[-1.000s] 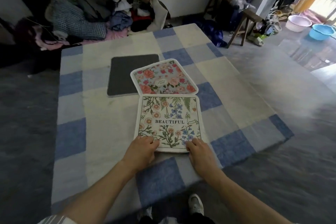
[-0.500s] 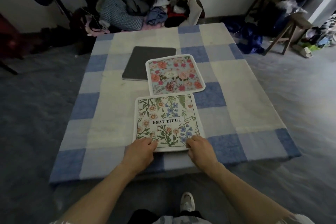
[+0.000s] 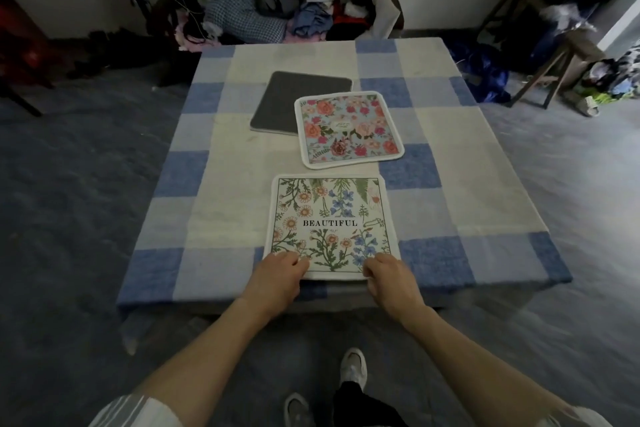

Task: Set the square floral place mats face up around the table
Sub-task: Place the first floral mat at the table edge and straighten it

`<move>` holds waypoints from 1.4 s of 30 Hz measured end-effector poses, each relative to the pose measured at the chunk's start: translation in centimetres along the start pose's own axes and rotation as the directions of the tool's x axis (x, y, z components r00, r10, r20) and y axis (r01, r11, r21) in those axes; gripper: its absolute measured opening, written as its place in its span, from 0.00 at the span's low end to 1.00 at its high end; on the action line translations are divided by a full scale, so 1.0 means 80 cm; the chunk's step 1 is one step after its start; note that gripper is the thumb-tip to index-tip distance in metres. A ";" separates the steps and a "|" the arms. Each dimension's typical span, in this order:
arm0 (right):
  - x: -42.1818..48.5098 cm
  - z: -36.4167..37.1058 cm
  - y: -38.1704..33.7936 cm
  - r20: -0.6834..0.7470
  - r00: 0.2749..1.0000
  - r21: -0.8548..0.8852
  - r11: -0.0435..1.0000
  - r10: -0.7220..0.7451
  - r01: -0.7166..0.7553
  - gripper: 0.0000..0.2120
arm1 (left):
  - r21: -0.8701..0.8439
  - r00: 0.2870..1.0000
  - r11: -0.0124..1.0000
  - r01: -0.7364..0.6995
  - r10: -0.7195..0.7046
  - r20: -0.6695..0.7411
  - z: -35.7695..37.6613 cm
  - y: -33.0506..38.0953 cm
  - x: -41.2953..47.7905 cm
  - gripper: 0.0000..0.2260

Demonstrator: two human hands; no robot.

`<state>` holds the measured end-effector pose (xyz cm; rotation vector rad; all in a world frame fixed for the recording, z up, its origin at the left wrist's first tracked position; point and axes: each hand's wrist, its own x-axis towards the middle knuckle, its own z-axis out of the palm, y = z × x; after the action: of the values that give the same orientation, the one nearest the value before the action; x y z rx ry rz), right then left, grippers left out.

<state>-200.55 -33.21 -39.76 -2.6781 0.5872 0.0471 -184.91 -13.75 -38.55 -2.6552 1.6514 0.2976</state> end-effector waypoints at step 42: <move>0.019 0.010 0.057 0.108 0.966 -0.044 0.972 0.234 -0.231 0.30 | -0.305 0.938 0.890 0.338 -0.344 0.035 0.061 -0.032 -0.010 0.26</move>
<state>-201.01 -37.31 -42.42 -2.6012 0.8674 0.2727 -183.77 -11.41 -43.50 -3.1162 1.1855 0.5622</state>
